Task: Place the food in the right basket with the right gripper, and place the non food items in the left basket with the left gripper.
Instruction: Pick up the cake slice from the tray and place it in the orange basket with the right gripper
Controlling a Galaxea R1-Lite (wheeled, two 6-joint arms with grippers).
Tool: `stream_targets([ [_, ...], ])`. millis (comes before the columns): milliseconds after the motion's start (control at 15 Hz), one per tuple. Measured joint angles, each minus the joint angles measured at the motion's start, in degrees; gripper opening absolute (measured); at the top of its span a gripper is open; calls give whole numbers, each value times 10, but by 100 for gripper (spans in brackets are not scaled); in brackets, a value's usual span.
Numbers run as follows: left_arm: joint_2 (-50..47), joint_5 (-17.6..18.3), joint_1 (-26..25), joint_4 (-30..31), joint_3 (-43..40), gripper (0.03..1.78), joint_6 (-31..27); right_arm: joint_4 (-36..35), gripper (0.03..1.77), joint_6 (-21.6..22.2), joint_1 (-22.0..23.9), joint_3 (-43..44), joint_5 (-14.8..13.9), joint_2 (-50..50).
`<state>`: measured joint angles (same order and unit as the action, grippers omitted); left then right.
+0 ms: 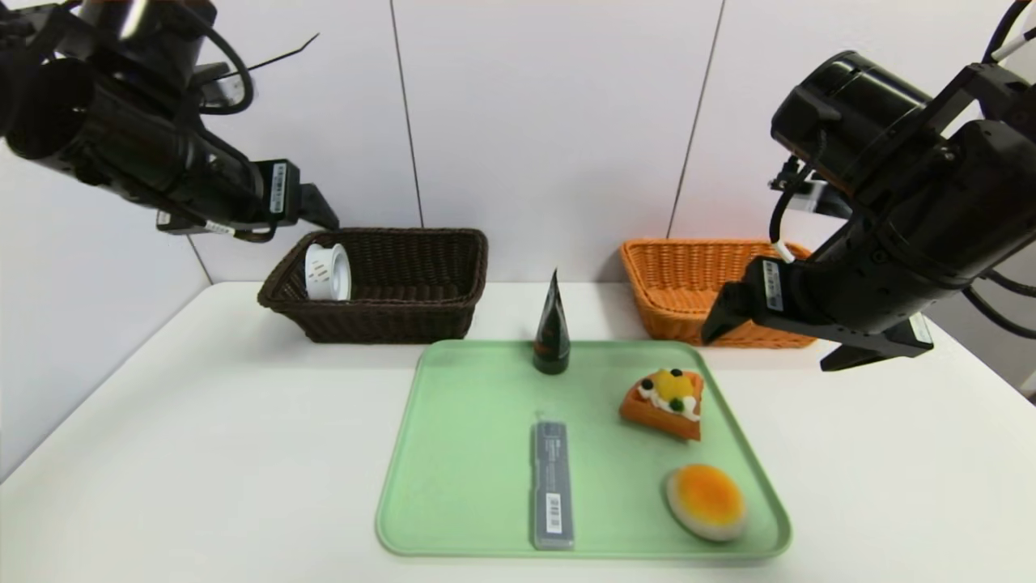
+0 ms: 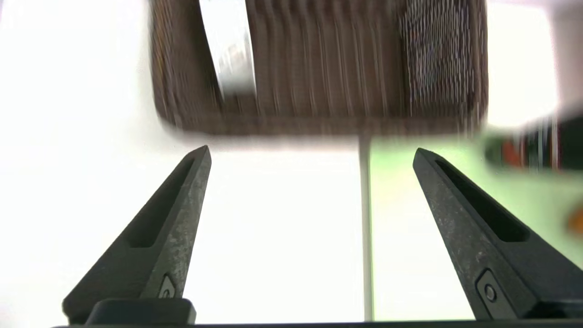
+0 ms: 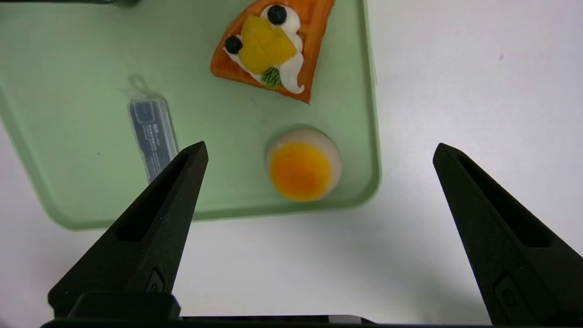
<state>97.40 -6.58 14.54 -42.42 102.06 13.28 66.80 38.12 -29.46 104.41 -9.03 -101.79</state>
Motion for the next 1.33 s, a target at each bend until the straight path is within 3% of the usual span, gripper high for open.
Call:
stream_targets([
  [267, -151, 2, 43, 68, -220, 163, -13, 0, 171, 48, 12, 18, 5, -45],
  [467, -247, 4, 58, 122, -326, 166, -33, 1, 171, 79, 19, 55, 6, -106],
  [867, -340, 5, 68, 133, -441, 167, -22, -3, 171, 126, 20, 73, 19, -195],
  [1333, -365, 16, 73, 133, -473, 169, -10, -39, 171, 140, 13, 73, 27, -225],
])
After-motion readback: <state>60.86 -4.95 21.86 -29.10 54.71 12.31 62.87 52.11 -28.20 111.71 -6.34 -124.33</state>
